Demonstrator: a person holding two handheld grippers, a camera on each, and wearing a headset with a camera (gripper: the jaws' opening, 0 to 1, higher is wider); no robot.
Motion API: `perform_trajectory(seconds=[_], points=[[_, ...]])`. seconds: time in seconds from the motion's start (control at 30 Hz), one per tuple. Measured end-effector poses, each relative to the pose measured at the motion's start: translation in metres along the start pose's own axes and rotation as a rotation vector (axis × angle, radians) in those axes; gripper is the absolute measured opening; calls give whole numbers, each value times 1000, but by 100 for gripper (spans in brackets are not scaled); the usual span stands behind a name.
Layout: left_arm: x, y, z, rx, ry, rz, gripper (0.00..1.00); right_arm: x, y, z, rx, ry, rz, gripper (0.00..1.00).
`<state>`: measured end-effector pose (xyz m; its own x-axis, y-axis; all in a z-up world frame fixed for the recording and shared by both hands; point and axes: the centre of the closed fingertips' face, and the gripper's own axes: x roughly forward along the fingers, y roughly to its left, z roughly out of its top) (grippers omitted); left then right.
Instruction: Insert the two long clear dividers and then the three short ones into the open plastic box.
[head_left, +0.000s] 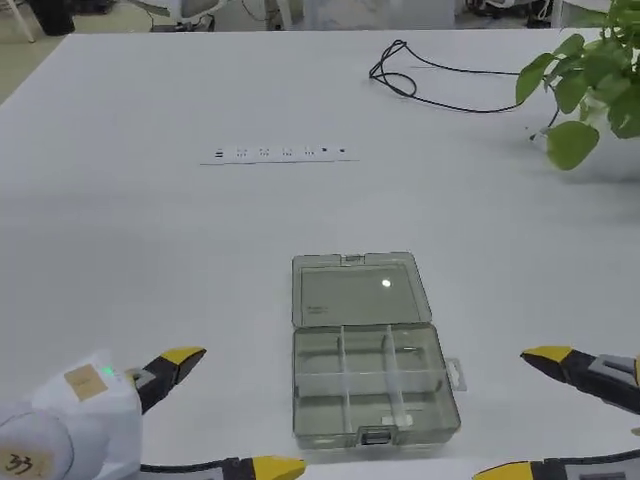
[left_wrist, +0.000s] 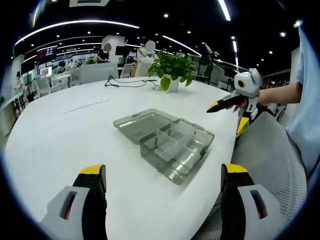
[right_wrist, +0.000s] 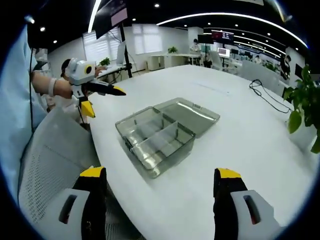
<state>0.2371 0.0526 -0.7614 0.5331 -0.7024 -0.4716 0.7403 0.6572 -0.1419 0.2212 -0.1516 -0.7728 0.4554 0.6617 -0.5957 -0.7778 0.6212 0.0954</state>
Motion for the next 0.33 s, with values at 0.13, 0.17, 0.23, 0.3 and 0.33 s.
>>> perform_trajectory(seconds=[0.13, 0.17, 0.23, 0.3, 0.33], points=[[3, -4, 1, -8, 11, 8, 99, -2, 4, 2, 52, -43, -11, 96], [3, -6, 4, -6, 3, 8, 100, -2, 4, 1, 57, -42, -13, 98], [4, -6, 4, -7, 0, 8, 100, -2, 7, -1, 60, -36, -9, 100], [5, -7, 3, -16, 5, 10, 100, 0, 8, -8, 32, -4, -1, 100], [6, -7, 3, -18, 4, 11, 100, 0, 8, -9, 30, 1, 0, 100]])
